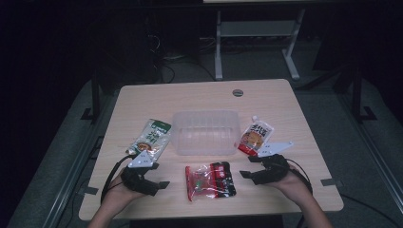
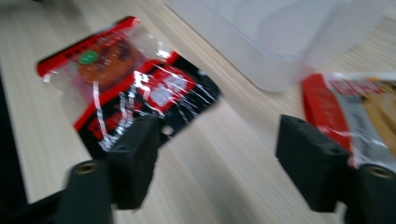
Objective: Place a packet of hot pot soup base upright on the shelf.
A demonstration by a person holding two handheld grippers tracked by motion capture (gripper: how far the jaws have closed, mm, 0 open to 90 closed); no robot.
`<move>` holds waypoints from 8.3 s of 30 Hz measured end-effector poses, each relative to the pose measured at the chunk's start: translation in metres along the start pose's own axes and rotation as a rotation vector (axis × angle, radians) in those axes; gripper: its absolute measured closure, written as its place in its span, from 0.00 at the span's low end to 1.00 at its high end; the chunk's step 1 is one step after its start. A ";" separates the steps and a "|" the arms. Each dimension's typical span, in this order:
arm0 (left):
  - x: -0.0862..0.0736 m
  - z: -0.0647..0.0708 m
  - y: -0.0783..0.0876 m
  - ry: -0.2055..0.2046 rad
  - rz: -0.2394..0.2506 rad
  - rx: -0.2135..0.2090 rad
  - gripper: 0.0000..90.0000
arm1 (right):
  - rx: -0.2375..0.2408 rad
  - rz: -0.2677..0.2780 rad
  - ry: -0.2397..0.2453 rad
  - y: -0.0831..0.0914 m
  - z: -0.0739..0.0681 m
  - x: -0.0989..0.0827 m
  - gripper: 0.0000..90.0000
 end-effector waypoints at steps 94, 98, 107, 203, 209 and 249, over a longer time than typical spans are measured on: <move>0.016 0.051 -0.065 -0.076 -0.141 -0.177 1.00 | 0.095 -0.005 0.011 -0.018 -0.026 0.002 0.28; 0.016 0.051 -0.065 -0.073 -0.139 -0.180 1.00 | 0.121 0.024 0.002 -0.014 -0.028 0.006 0.27; 0.029 0.053 -0.055 -0.072 -0.078 -0.189 1.00 | 0.113 0.050 -0.011 -0.014 -0.022 0.014 0.27; 0.027 0.058 -0.079 -0.078 -0.115 -0.193 1.00 | 0.373 0.004 -0.007 -0.036 -0.037 0.025 1.00; 0.029 0.060 -0.075 -0.087 -0.095 -0.212 0.98 | 0.403 0.045 -0.008 -0.026 -0.041 0.030 1.00; 0.026 0.044 -0.034 -0.111 -0.030 -0.217 0.53 | 0.390 0.241 0.021 0.019 -0.051 0.062 1.00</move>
Point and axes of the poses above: each handheld gripper's, and its own axes: y roughly backward along the jaws, x roughly out of its top, z roughly to its right, the point moved 7 cm from there along -y, roughly forward along the jaws, and after that the axes turned 6 degrees about -x, right-handed, at the moved point
